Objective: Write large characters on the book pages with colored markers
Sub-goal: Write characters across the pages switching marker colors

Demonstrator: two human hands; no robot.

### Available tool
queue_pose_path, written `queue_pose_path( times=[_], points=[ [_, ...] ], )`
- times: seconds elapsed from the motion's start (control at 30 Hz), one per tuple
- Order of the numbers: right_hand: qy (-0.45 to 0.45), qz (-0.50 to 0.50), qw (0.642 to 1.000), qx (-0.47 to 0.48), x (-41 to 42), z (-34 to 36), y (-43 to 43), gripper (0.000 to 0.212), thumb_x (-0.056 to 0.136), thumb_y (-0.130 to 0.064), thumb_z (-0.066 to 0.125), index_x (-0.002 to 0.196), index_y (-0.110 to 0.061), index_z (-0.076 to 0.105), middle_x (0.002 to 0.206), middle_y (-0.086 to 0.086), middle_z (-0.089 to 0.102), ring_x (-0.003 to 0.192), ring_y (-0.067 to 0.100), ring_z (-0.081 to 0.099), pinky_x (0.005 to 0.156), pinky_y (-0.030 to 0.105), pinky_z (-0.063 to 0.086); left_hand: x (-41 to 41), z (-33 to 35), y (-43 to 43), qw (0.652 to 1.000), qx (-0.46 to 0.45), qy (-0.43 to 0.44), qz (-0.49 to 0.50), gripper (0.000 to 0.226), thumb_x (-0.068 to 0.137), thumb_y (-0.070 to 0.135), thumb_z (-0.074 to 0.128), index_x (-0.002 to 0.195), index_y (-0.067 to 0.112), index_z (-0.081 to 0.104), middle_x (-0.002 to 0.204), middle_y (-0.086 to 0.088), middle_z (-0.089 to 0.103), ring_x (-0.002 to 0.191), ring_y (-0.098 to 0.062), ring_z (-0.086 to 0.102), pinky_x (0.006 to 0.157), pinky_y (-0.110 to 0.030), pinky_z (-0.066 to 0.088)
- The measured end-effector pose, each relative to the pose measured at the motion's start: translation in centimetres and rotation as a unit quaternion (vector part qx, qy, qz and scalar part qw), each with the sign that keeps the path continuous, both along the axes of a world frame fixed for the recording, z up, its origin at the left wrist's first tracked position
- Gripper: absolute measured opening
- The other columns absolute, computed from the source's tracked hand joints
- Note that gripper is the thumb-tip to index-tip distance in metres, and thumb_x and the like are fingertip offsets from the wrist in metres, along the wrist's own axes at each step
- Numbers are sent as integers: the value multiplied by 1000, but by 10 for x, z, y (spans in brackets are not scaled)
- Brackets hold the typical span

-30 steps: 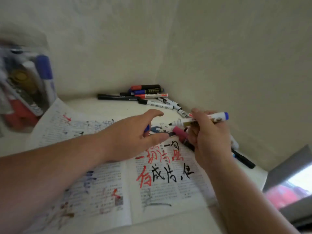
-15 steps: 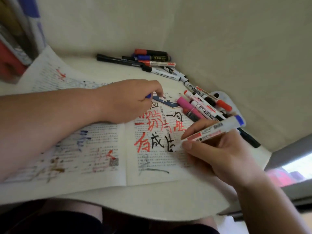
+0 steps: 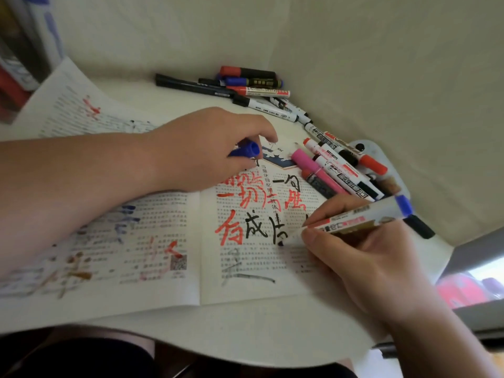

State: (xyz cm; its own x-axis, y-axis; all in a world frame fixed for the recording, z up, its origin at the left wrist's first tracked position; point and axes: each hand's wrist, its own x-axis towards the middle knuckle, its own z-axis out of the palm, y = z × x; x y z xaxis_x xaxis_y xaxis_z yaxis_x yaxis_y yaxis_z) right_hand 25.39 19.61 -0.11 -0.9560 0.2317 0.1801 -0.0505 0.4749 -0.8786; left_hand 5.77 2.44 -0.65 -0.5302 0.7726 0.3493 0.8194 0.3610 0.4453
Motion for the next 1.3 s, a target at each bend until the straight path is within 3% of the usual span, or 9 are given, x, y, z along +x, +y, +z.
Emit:
queue_pose_path(
  times=[0.13,0.27,0.37,0.5,0.67,0.8,0.9,1.0,1.3],
  points=[
    [-7,32,999,-28,3,3,-1,7,77,-16,75,84,-18,73,67,-2,70,59,6,63,58,17,48,0,2,0,1000,-12,29,1,35,88,47,68,122,44,59,106,14,63,96,-6,56,83,-28,42],
    [-4,21,999,49,2,2,0,6,78,-20,74,84,-21,73,74,1,72,66,11,67,63,23,51,1,3,0,999,-6,33,2,31,88,50,67,118,44,63,91,23,52,84,2,50,71,-9,31],
    [-13,39,999,10,3,4,-1,6,77,-15,74,82,-15,73,72,5,72,63,12,66,60,21,50,1,3,0,999,-6,31,-10,29,90,43,68,119,38,65,87,30,51,82,4,52,69,-4,29],
    [-37,104,994,9,6,7,-2,6,78,-14,75,83,-12,74,69,10,71,60,26,65,56,27,50,1,2,0,999,-7,40,-25,22,90,37,70,111,33,67,96,20,61,83,-2,53,76,-16,39],
    [-17,45,999,10,2,6,3,4,71,-7,67,74,-9,65,53,-1,59,46,5,49,46,17,38,0,0,0,998,-9,45,-30,17,90,34,70,106,31,68,95,18,61,89,-5,53,78,-18,37],
    [-22,5,999,-24,1,6,10,4,70,-8,66,72,-8,63,47,-2,46,42,9,37,43,18,30,-1,0,1,999,-15,44,-26,17,90,34,70,106,32,67,96,17,61,89,-5,54,80,-22,39],
    [-20,34,997,-67,1,8,6,1,74,-7,69,74,-8,68,49,-1,54,42,4,45,43,14,35,-1,-1,2,999,-10,43,-27,17,89,34,70,106,31,67,97,15,62,90,-6,55,81,-23,40],
    [-30,51,998,2,1,7,2,6,74,-14,72,79,-11,70,59,7,63,51,9,54,50,20,41,-2,-1,1,999,-3,36,-30,16,89,32,71,104,32,67,95,17,61,86,-5,54,76,-17,37],
    [-68,147,986,-32,2,12,1,10,76,-12,75,83,-7,70,62,5,63,55,12,55,52,22,43,0,-2,1,999,10,22,-33,20,88,24,67,108,29,68,98,13,61,86,-5,54,76,-17,39]
  ],
)
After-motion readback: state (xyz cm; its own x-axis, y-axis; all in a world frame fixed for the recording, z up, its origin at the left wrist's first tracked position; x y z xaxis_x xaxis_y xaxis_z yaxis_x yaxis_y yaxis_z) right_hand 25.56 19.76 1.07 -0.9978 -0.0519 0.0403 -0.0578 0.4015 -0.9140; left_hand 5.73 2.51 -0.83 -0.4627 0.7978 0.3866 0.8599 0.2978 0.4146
